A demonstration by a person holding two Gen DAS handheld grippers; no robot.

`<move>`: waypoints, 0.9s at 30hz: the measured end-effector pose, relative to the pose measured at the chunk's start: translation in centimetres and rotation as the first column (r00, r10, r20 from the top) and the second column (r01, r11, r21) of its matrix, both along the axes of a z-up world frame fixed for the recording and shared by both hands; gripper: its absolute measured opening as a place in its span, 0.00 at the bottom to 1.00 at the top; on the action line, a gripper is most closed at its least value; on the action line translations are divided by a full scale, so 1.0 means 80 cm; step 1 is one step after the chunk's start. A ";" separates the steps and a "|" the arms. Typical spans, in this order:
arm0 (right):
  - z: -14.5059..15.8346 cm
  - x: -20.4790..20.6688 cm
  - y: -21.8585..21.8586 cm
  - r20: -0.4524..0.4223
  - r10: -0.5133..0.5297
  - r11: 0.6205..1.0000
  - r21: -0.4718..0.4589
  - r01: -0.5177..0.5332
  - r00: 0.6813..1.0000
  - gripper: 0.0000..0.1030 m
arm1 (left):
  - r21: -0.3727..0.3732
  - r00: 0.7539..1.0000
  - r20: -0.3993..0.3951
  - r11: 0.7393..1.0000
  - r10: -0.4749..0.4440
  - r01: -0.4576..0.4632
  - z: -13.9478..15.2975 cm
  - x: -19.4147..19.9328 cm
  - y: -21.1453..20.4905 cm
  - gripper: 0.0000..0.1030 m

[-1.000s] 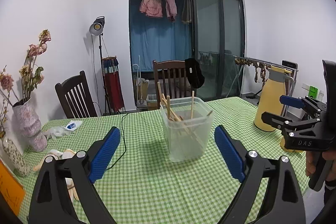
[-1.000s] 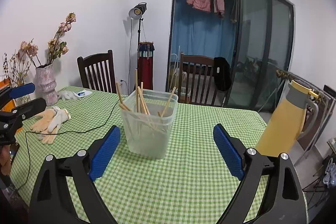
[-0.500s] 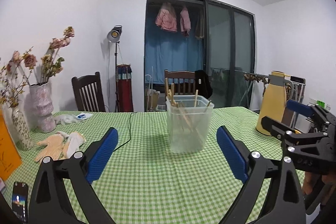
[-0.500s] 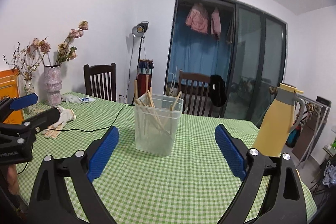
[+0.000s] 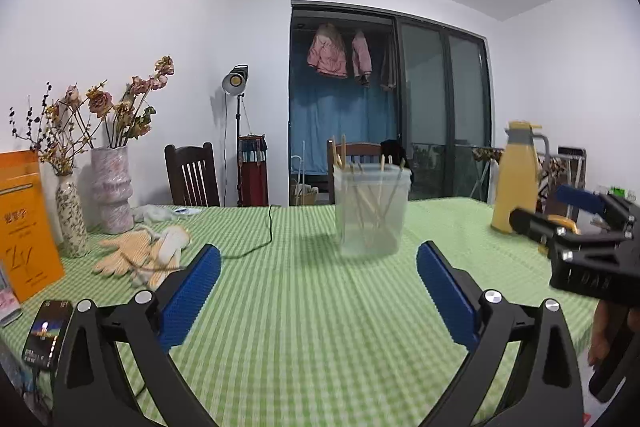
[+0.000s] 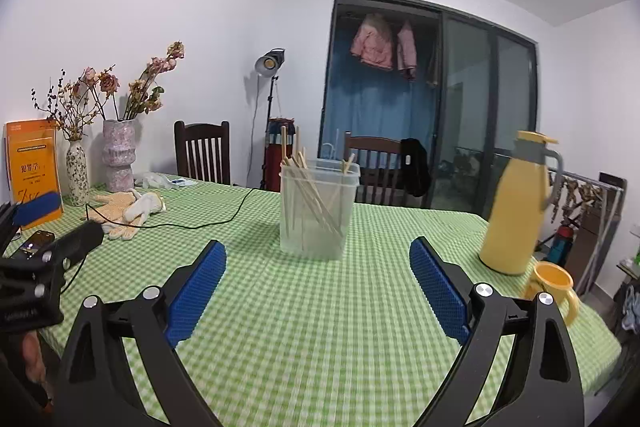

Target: Organize utensils

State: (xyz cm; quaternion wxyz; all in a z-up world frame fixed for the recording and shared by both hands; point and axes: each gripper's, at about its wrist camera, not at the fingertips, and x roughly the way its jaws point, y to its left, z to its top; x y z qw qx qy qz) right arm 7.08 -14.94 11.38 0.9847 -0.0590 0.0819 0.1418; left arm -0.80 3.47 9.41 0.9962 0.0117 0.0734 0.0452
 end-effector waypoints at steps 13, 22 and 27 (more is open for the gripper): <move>-0.071 -0.094 -0.009 -0.029 -0.033 0.999 -0.021 0.033 0.999 0.87 | 0.020 1.000 0.012 1.000 -0.012 0.012 -0.069 -0.083 -0.019 0.93; -0.078 -0.095 -0.029 -0.060 -0.097 0.995 0.023 0.098 0.993 0.91 | -0.011 1.000 0.002 1.000 -0.025 0.025 -0.061 -0.074 -0.016 0.93; -0.079 -0.096 -0.029 -0.060 -0.100 0.995 0.021 0.101 0.993 0.91 | -0.014 1.000 0.001 0.999 -0.029 0.029 -0.060 -0.073 -0.016 0.93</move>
